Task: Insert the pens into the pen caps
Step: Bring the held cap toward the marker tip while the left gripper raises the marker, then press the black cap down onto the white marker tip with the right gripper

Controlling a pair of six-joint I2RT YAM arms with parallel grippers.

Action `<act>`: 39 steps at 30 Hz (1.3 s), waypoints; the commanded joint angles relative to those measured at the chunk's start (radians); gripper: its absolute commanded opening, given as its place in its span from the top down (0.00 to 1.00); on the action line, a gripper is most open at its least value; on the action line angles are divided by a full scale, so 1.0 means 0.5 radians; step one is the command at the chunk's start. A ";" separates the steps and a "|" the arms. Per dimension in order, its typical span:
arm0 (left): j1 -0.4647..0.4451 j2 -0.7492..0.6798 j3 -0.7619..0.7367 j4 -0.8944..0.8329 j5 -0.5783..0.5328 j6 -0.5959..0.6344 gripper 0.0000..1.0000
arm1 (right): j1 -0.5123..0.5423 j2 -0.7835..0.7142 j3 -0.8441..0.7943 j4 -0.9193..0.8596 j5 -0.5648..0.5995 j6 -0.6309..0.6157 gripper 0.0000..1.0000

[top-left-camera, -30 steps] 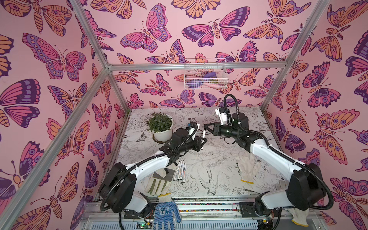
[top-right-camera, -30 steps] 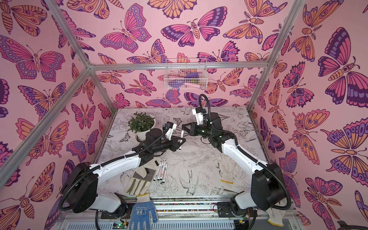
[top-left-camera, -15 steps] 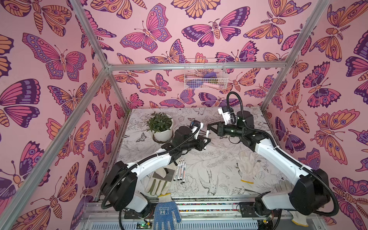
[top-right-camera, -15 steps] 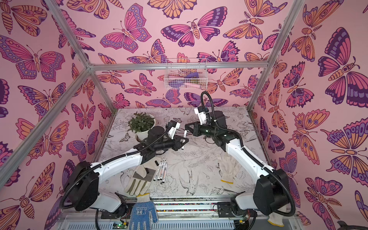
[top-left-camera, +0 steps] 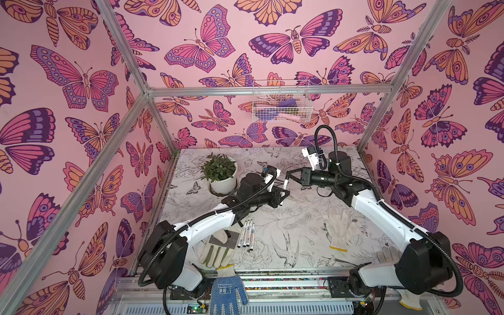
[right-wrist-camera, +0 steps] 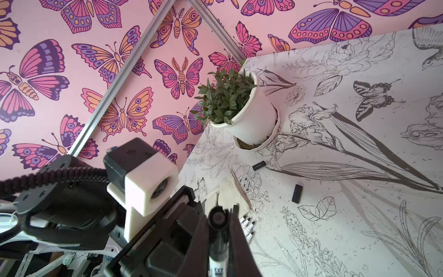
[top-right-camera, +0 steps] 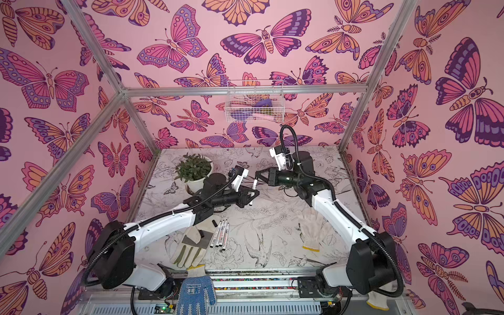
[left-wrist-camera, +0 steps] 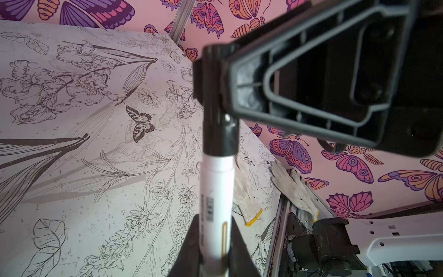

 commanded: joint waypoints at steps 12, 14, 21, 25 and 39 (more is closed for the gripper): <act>0.099 0.039 0.060 0.180 -0.114 -0.032 1.00 | 0.055 -0.169 -0.131 -0.261 -0.603 0.042 1.00; 0.100 0.052 0.061 0.159 -0.056 -0.029 1.00 | 0.056 -0.152 -0.131 -0.236 -0.621 0.061 1.00; 0.101 0.123 0.053 0.160 0.061 -0.066 1.00 | 0.037 -0.170 -0.146 -0.130 -0.670 0.143 1.00; 0.101 0.139 0.068 0.159 0.067 -0.056 1.00 | 0.029 -0.194 -0.161 -0.134 -0.669 0.141 1.00; 0.131 0.112 0.121 0.179 0.093 -0.072 1.00 | 0.023 -0.332 -0.168 -0.562 -0.544 -0.215 1.00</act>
